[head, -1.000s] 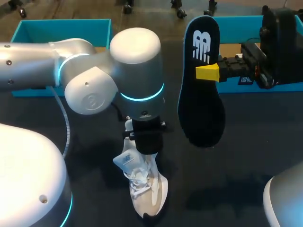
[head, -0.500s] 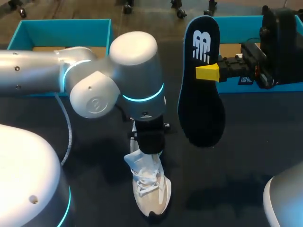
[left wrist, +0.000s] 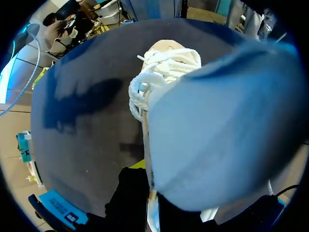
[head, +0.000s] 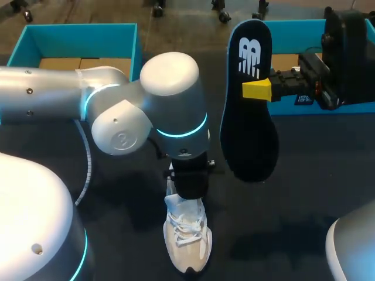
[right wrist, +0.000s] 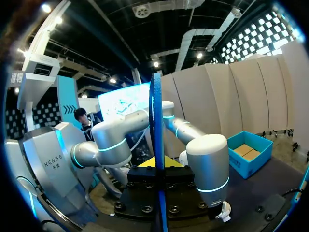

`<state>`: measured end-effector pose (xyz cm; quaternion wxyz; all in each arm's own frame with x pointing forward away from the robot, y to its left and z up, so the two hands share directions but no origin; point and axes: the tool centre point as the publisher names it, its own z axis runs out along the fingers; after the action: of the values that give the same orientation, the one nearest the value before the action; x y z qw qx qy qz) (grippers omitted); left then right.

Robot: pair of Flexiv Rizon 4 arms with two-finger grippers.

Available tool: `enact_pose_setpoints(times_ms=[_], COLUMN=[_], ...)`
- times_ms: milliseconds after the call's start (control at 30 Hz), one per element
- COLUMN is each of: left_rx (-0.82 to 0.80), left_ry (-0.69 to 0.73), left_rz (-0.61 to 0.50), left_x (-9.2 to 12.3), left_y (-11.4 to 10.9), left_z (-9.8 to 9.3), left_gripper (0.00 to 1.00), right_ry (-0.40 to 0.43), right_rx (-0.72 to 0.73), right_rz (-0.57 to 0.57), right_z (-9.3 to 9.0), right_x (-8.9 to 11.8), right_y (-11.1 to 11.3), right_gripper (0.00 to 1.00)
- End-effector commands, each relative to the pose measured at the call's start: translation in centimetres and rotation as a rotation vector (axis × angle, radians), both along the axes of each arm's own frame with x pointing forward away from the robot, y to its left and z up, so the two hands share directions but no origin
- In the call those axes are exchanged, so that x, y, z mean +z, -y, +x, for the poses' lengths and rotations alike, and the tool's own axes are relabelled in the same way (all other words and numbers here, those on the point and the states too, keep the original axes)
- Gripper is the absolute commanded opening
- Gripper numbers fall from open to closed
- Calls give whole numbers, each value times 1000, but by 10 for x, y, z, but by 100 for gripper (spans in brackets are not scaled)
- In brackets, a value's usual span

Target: Take the shoe out of the shoebox, open the shoe tongue, remove and reinsert the insole, then place the shoe into the shoebox

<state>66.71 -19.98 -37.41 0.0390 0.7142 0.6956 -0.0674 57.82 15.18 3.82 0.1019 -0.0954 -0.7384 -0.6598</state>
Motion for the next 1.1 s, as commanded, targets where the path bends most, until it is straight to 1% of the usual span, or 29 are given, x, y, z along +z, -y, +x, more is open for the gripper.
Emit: enact_pose_setpoints(times_ms=[33,167,200,233,267,300,333,433,500,700,867,933,967,1000,1033,1100], left_rx=[-11,-12,-14,-14,-13,-11,-15,-35,-39,-18,-12,-28,-32,-40,-43,-60], left_ry=[-15,-16,-17,-12,-11,-11,-13,-21,-33,-29,-39,-57,-60,-73,-77,-92], left_rz=[-2,-10,-15,-24,-28,-33,-47,-86,-124,-258,-412,-493,-502,-561,-575,-667], left_x=[-7,-8,-7,-6,-5,-4,-3,4,13,47,77,92,93,103,105,118], left_y=[6,8,8,8,7,7,7,3,0,-7,-10,-11,-11,-12,-12,-15], left_z=[3,3,4,4,4,5,5,8,11,23,28,31,31,33,33,36], left_gripper=[0,0,6,22,42,66,99,100,100,100,100,100,100,100,100,100], right_ry=[-2,-2,-2,-2,-2,-2,-2,-2,-2,-2,-2,-2,-2,-2,-2,-2], right_rx=[5,5,5,5,5,5,5,5,5,5,5,5,5,5,5,5], right_rz=[-2,-2,-2,-2,-2,-2,-2,-2,-2,-2,-2,-2,-2,-2,-2,-2], right_z=[4,4,4,4,4,4,4,4,4,4,4,4,4,4,4,4], right_x=[1,1,1,1,1,1,1,1,1,1,1,1,1,1,1,1], right_y=[-4,-4,-4,-4,-4,-4,-4,-4,-4,-4,-4,-4,-4,-4,-4,-4], right_gripper=[0,0,0,0,0,0,0,0,0,0,0,0,0,0,0,0])
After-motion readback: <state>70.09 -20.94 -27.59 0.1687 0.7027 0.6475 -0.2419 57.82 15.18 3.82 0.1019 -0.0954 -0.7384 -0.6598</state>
